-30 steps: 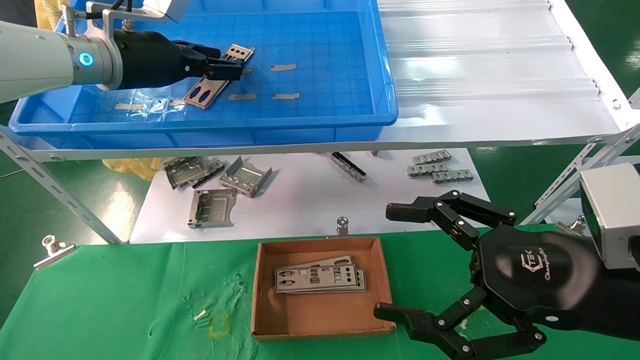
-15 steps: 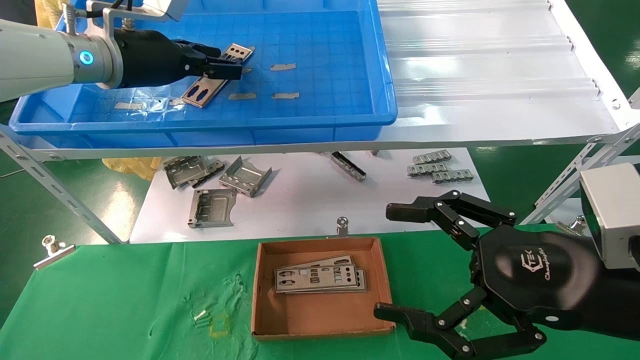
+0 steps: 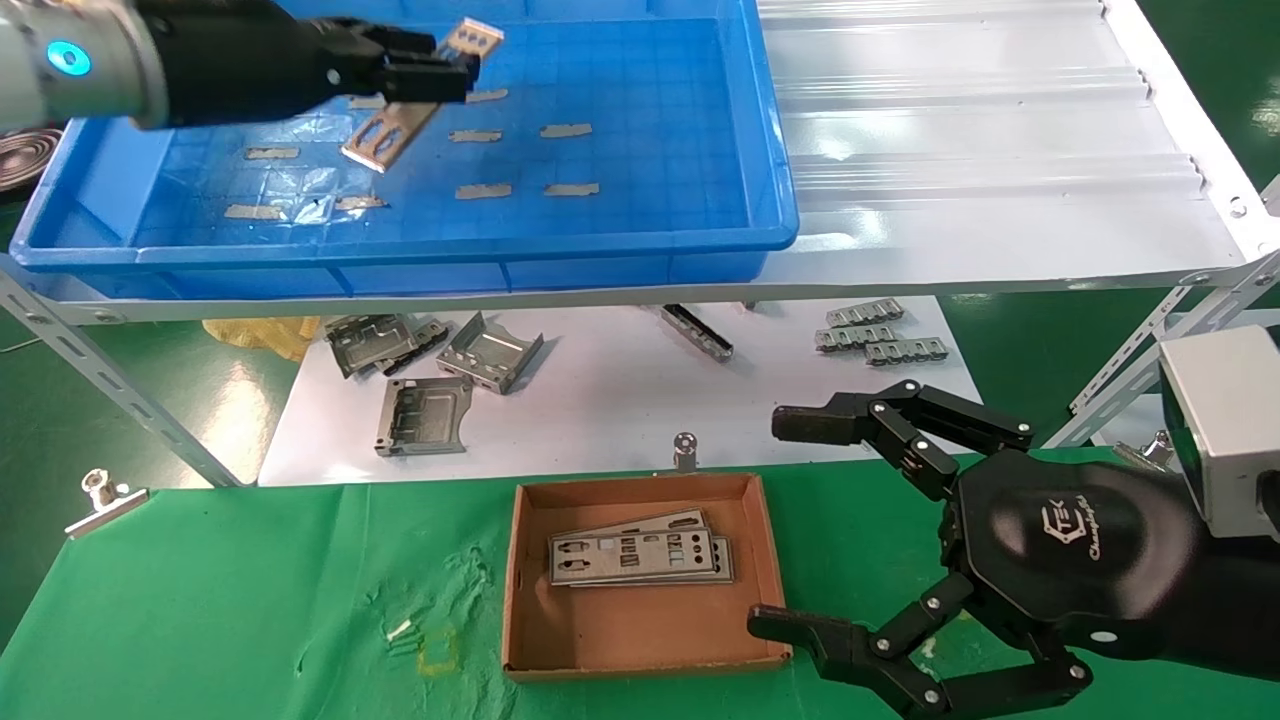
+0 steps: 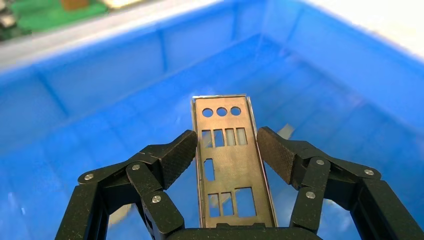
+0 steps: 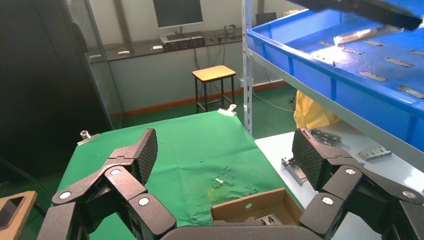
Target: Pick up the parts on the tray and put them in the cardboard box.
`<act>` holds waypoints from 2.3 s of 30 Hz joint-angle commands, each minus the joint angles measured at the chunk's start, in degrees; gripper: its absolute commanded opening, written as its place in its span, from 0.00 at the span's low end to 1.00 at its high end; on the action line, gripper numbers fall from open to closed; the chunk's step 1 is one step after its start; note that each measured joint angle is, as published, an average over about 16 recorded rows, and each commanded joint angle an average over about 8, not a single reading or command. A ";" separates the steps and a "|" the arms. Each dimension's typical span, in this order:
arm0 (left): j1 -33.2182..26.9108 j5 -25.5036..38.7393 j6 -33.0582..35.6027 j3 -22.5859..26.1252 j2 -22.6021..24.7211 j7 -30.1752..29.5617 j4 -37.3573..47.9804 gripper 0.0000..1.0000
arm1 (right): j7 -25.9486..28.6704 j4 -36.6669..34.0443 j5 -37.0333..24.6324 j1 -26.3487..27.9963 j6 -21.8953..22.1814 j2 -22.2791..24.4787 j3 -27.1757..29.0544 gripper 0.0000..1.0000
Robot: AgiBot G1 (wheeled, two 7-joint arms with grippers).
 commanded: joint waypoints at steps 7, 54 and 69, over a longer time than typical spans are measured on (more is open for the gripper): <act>-0.16 -2.24 8.41 -1.35 -3.71 3.21 -3.52 0.00 | 0.00 0.00 0.00 0.00 0.00 0.00 0.00 1.00; 52.29 6.24 -5.04 1.42 -3.63 23.35 -60.31 0.34 | 0.00 0.00 0.00 0.00 0.00 0.00 0.00 1.00; 50.79 8.86 -7.53 2.43 -0.17 31.97 -53.32 1.00 | 0.00 0.00 0.00 0.00 0.00 0.00 -0.01 1.00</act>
